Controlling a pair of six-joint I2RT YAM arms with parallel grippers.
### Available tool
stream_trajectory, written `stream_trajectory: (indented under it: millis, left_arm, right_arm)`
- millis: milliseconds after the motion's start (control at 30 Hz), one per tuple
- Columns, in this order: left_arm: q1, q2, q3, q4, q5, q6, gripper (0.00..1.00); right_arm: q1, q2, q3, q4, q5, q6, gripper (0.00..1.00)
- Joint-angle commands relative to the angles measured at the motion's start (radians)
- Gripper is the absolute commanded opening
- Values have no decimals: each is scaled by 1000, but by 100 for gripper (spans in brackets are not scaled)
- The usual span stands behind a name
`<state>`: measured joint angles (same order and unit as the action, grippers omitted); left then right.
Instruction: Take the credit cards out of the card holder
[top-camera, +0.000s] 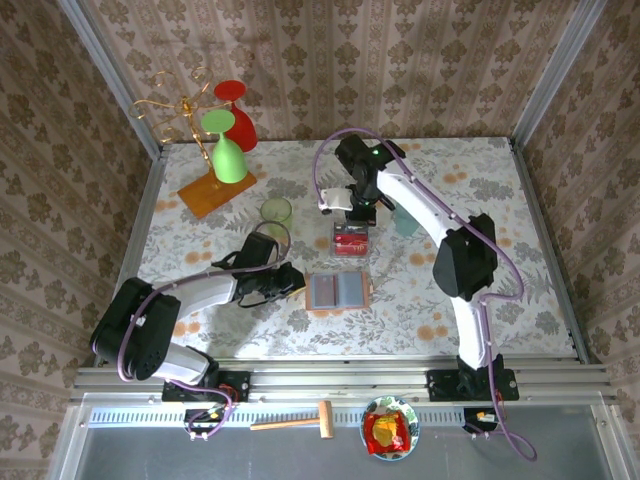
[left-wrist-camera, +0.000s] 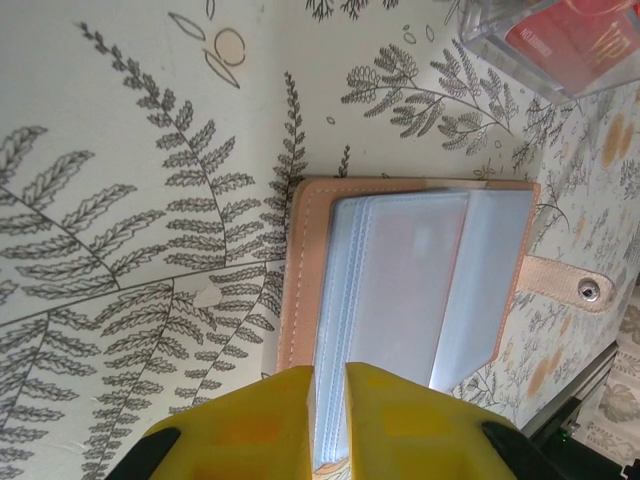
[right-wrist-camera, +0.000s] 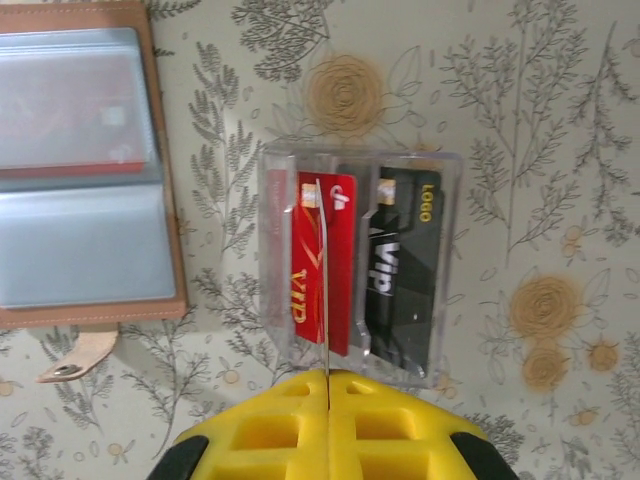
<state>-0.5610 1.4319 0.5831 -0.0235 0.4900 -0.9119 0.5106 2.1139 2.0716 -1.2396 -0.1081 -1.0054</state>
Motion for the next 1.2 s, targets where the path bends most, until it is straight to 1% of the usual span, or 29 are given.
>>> stream_trajectory:
  millis: [0, 300, 833, 967, 1100, 1167]
  left_arm:
    - [9, 21, 30, -31, 11, 13, 17]
    - [26, 27, 40, -46, 7, 15, 17]
    - [27, 19, 40, -65, -10, 8, 16]
    - [27, 9, 34, -75, -14, 7, 16]
    - [27, 7, 36, -77, -16, 6, 16]
    - [27, 7, 39, -76, -13, 6, 16]
  right_arm:
    - [-14, 55, 83, -92, -5, -41, 0]
    - [-39, 153, 221, -137, -5, -61, 0]
    - [-49, 242, 248, -123, -23, -66, 0]
    - [-49, 251, 248, -123, -42, -56, 3]
    - [-50, 245, 248, -113, -41, -41, 14]
    - [-49, 233, 249, -113, -38, -38, 17]
